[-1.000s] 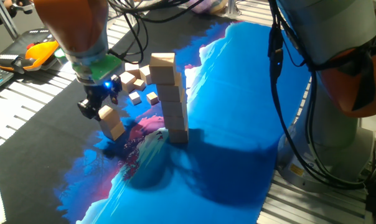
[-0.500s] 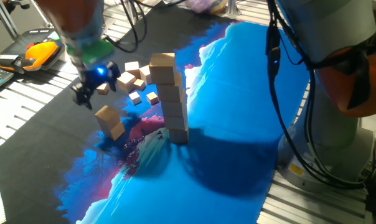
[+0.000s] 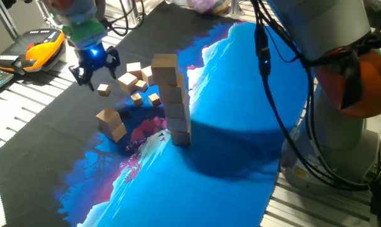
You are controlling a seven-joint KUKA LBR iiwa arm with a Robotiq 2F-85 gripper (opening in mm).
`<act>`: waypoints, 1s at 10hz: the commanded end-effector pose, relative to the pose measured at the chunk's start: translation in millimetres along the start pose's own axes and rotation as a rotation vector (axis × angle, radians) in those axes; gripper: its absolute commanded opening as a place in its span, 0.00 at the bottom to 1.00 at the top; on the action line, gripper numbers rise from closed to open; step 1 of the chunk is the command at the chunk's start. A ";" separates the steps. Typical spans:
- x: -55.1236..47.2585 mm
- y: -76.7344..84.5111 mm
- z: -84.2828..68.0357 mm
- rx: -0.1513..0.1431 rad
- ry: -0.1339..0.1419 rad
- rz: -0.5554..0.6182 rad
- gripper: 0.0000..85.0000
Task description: Stack the blocks in a vertical line of five
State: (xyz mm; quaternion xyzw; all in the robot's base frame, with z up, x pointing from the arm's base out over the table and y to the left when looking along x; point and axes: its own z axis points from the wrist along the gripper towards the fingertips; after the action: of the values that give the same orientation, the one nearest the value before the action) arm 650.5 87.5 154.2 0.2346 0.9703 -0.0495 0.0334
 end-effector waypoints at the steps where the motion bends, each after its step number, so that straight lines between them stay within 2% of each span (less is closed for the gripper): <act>1: -6.0 -7.7 2.9 0.054 0.017 0.016 0.80; 2: -11.7 -13.9 8.2 0.041 0.052 0.037 0.60; 3: -17.9 -19.8 14.3 0.042 0.046 0.037 0.60; 4: -22.2 -25.4 19.9 0.029 0.036 0.027 0.60; 5: -22.1 -24.3 21.4 0.024 0.026 0.026 0.60; 6: -22.9 -26.2 20.8 0.030 -0.028 -0.037 0.80; 7: -24.0 -28.9 18.9 0.076 -0.068 -0.088 0.80; 10: -25.3 -35.6 16.9 0.071 -0.052 -0.168 0.80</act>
State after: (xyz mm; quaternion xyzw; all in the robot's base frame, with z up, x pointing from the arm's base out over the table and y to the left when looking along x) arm 656.9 42.5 142.4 0.1643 0.9811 -0.0925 0.0434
